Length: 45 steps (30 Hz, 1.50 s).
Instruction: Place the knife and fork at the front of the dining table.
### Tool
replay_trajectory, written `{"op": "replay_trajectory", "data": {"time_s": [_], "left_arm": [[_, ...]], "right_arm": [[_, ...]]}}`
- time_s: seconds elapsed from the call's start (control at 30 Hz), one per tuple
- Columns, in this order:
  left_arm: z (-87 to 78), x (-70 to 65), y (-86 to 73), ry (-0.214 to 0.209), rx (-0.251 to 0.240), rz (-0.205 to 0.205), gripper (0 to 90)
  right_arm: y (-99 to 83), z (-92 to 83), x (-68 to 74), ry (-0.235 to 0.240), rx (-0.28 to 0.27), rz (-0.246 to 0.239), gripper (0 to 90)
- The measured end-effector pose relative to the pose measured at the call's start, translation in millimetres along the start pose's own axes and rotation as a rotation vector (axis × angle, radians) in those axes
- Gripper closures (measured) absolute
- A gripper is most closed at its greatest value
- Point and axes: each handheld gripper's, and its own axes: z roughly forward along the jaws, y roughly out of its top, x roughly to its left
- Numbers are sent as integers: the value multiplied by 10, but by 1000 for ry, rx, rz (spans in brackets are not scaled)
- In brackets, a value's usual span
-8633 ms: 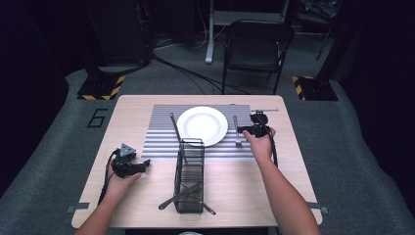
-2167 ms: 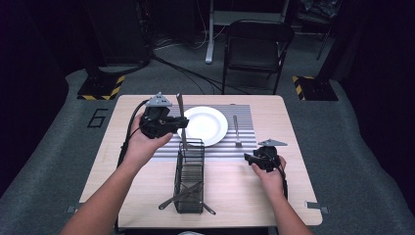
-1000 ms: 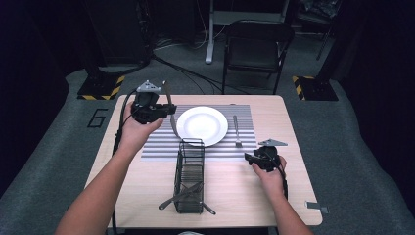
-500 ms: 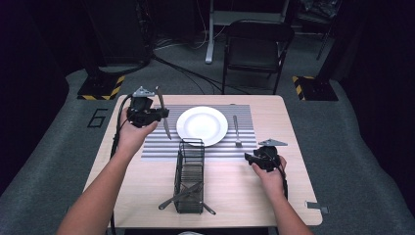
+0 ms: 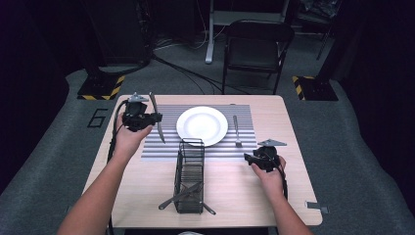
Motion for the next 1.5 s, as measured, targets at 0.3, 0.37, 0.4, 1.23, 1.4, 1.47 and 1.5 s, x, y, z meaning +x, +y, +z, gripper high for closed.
{"op": "replay_trajectory", "data": {"time_s": [0.3, 0.37, 0.4, 1.23, 1.4, 1.47, 1.5], "left_arm": [[56, 102, -163, 18, 33, -15, 822], [71, 127, -209, 21, 38, -27, 822], [74, 136, -223, 23, 41, -29, 823], [280, 308, -514, 54, 52, -57, 823], [325, 330, -496, 56, 51, -64, 823], [347, 346, -486, 56, 53, -76, 823], [359, 357, -481, 59, 52, -80, 823]], "right_arm": [[-2, 3, -1, -1, -1, -2, 526], [-3, 3, -1, 0, 0, 0, 526], [-4, 4, 0, 1, 0, 0, 526], [-6, 13, -4, 2, 0, 2, 526], [-6, 15, -2, 2, 1, 0, 526], [-6, 14, -3, 2, 1, 1, 526], [-6, 13, -4, 1, 1, -1, 526]]}}
